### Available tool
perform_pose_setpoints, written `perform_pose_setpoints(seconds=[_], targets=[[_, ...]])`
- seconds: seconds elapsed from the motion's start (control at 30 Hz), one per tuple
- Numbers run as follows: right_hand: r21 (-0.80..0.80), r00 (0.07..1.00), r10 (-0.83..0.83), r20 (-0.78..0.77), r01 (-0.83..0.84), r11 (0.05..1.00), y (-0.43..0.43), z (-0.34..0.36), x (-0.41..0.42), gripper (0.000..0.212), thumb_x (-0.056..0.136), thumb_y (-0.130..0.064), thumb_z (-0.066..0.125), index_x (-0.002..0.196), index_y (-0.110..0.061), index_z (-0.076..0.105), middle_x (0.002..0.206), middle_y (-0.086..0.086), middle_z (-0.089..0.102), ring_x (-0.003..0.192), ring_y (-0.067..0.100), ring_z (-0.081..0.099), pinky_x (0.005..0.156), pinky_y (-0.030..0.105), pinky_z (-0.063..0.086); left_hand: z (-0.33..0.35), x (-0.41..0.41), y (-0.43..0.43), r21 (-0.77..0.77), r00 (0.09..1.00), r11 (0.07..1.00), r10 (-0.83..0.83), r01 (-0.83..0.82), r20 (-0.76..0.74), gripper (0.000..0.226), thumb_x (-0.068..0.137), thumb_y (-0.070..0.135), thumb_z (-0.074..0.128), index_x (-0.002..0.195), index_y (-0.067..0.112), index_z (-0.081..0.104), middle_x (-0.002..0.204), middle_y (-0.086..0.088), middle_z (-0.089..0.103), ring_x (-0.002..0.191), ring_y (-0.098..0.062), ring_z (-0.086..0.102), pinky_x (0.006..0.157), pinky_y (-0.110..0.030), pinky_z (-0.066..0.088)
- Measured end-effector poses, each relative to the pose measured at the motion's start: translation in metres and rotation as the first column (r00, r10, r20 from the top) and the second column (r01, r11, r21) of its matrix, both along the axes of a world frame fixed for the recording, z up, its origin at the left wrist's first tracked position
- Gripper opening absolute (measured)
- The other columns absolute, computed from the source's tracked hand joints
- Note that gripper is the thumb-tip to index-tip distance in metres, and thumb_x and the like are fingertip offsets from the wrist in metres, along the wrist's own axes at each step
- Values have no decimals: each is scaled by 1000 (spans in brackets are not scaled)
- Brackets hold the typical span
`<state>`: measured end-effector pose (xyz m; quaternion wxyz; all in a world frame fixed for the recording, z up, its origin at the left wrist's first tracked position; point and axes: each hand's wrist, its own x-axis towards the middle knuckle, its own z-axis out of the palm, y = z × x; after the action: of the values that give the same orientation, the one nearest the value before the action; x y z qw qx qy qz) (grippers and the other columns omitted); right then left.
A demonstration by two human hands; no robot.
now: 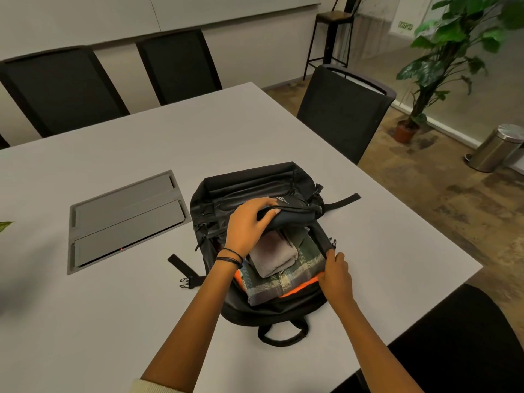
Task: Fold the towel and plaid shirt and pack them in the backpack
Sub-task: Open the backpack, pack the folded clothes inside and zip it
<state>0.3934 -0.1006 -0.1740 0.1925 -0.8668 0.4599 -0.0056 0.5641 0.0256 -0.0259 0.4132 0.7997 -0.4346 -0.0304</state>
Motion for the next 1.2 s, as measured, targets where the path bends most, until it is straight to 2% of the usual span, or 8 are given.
perform_pose_setpoints(seconds=[0.2, 0.33, 0.47, 0.6, 0.67, 0.87, 1.03, 1.2], targets=[[-33, 997, 26, -67, -28, 999, -6, -3, 0, 33, 94, -13, 50, 126, -7, 42, 122, 13, 48, 103, 22, 54, 84, 26, 50, -2, -7, 4, 26, 1000, 1000, 11, -10, -29, 18, 90, 30, 59, 105, 24, 68, 109, 9, 68, 106, -7, 59, 91, -23, 46], [-39, 991, 16, -129, -22, 999, -11, -3, 1, 27, 95, -15, 48, 121, -8, 46, 118, 10, 53, 103, 21, 56, 85, 27, 48, 0, -11, 4, 22, 999, 1000, 14, -14, -35, 18, 90, 27, 59, 104, 22, 68, 110, 7, 68, 106, -8, 59, 88, -18, 41], [-58, 983, 8, -183, -19, 998, -16, 0, 1, 22, 96, -16, 46, 116, -11, 50, 116, 7, 56, 102, 19, 57, 86, 27, 46, 1, -13, 4, 14, 999, 1000, 3, -2, -36, 17, 90, 26, 59, 104, 20, 68, 110, 5, 68, 105, -11, 60, 88, -20, 44], [-66, 982, -6, -190, -7, 998, -17, 3, 2, 21, 96, -17, 45, 115, -12, 52, 114, 6, 57, 102, 19, 58, 87, 27, 44, 2, -14, 4, 18, 999, 1000, 16, -15, -46, 18, 90, 25, 59, 104, 20, 68, 110, 5, 68, 105, -8, 59, 81, 1, 32], [-51, 983, -21, -180, 12, 999, -17, 3, 1, 20, 96, -18, 45, 113, -11, 53, 112, 6, 58, 100, 19, 59, 85, 27, 44, 1, -14, 5, 16, 999, 1000, 20, -19, -51, 18, 90, 25, 59, 104, 20, 68, 110, 6, 68, 105, -7, 58, 78, 5, 31], [-47, 983, -31, -180, 23, 999, -13, 3, -2, 25, 96, -26, 47, 117, -12, 51, 113, 5, 57, 100, 17, 59, 86, 26, 44, -6, -14, 6, 29, 998, 1000, 4, -2, -61, 16, 90, 27, 59, 102, 22, 68, 107, 8, 68, 107, -7, 59, 82, -3, 34], [-51, 976, -38, -213, 28, 998, -11, 0, -2, 21, 97, -24, 44, 111, -14, 55, 113, 4, 57, 100, 17, 57, 89, 27, 38, -10, -14, 8, 33, 997, 999, 4, -2, -71, 17, 89, 28, 60, 102, 20, 68, 108, 7, 68, 107, -7, 59, 82, -1, 33], [10, 991, -107, -83, 108, 994, -16, 3, -6, 17, 93, -21, 50, 100, -10, 60, 103, 7, 59, 91, 21, 59, 86, 30, 36, -15, -15, 9, 43, 996, 999, 0, 4, -86, 17, 89, 29, 60, 102, 21, 68, 107, 8, 68, 108, -6, 59, 85, -6, 36]])
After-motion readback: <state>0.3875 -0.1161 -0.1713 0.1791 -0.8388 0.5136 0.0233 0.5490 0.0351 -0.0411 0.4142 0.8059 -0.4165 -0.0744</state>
